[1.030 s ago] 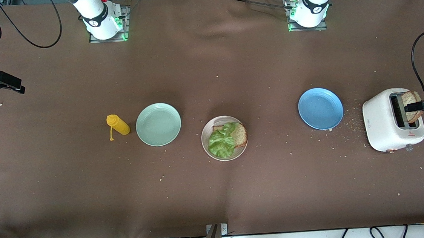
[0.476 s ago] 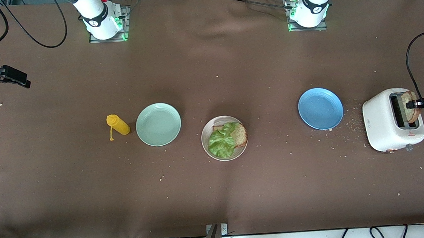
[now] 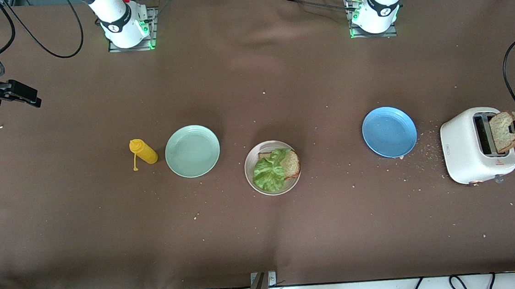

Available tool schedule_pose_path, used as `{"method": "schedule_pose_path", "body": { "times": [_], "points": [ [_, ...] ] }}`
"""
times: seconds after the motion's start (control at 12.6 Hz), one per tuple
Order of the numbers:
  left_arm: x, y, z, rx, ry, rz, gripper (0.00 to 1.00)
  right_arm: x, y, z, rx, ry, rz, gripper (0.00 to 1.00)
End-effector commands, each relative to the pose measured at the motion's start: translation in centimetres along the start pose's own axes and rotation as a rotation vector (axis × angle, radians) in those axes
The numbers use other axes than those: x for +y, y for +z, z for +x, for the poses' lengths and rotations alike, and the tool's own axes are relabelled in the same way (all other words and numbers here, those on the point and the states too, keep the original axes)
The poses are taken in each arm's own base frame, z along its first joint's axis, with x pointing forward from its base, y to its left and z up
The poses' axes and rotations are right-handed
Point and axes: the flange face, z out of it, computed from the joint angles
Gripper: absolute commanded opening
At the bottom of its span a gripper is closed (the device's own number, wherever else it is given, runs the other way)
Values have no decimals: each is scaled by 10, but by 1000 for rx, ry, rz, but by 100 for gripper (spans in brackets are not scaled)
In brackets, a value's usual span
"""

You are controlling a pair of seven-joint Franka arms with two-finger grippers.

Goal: Make sandwich in beige plate with both arms
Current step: 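Grasp the second bread slice in the toaster with the left gripper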

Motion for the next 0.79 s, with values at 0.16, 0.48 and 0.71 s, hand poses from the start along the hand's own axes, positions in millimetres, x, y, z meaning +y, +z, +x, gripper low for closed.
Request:
{"method": "schedule_pose_path", "body": {
  "times": [0.16, 0.48, 0.71],
  "points": [
    [43, -94, -19, -29, 80, -4, 0, 2, 3, 9, -7, 12, 8, 100],
    [133, -107, -20, -62, 183, -267, 0, -11, 5, 17, 30, -10, 15, 100],
    [232, -75, -4, -139, 237, -402, 0, -28, 4, 16, 34, -31, 12, 100]
  ]
}}
